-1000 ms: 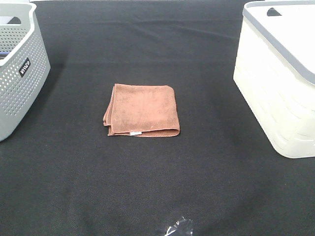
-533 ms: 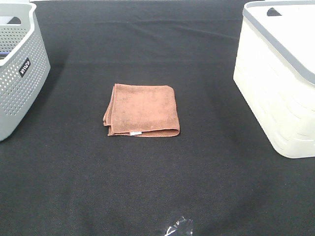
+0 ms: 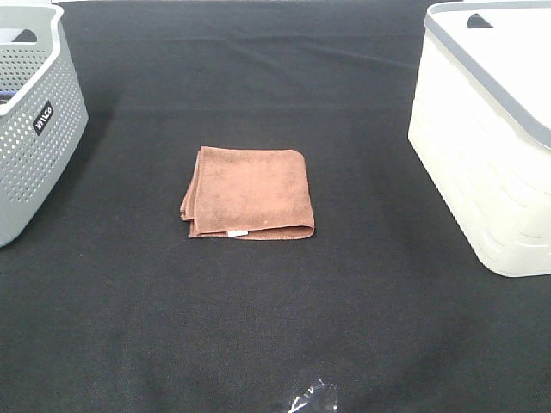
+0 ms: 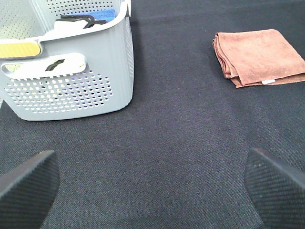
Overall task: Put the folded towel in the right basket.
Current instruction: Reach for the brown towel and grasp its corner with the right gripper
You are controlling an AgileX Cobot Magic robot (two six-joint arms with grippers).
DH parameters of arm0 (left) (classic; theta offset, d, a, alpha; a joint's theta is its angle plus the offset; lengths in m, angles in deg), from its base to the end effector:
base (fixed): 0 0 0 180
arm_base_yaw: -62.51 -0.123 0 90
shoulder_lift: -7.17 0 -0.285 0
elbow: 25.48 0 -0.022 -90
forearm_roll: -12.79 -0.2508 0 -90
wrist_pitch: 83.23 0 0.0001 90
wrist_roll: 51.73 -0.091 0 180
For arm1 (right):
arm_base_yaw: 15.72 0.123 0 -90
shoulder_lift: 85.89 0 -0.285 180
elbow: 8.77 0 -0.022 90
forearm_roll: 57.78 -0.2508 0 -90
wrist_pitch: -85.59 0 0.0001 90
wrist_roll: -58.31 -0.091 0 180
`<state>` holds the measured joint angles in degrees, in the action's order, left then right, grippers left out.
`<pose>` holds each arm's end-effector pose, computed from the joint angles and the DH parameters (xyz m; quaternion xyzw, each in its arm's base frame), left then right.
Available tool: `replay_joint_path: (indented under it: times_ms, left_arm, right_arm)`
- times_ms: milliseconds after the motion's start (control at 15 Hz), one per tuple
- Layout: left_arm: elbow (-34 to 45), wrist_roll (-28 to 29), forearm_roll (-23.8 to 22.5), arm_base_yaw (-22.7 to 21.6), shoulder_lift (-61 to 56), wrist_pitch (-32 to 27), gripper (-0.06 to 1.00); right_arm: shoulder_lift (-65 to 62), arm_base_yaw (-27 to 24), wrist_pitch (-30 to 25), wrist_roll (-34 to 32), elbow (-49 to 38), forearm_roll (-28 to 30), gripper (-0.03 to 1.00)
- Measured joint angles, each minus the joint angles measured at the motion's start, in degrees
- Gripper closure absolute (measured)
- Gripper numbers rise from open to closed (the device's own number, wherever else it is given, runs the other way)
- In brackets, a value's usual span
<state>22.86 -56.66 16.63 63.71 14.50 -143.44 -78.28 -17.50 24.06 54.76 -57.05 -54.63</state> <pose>-0.0063 -0.0052 0.2793 0.0466 0.8457 -0.0162 0.5313 -0.0066 -0.0042 0.2777 0.0411 0.8532 -0.0194 0.5195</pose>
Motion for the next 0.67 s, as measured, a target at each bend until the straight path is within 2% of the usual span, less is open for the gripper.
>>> replay_joint_path:
  times_ms: [200,667]
  left_arm:
    - [0.0,0.0,0.0,0.0,0.0,0.0,-0.04]
    - [0.0,0.0,0.0,0.0,0.0,0.0,-0.04]
  right_arm:
    - [0.0,0.0,0.0,2.4,0.0,0.0,-0.01]
    - [0.0,0.0,0.0,2.6,0.0,0.0,-0.01]
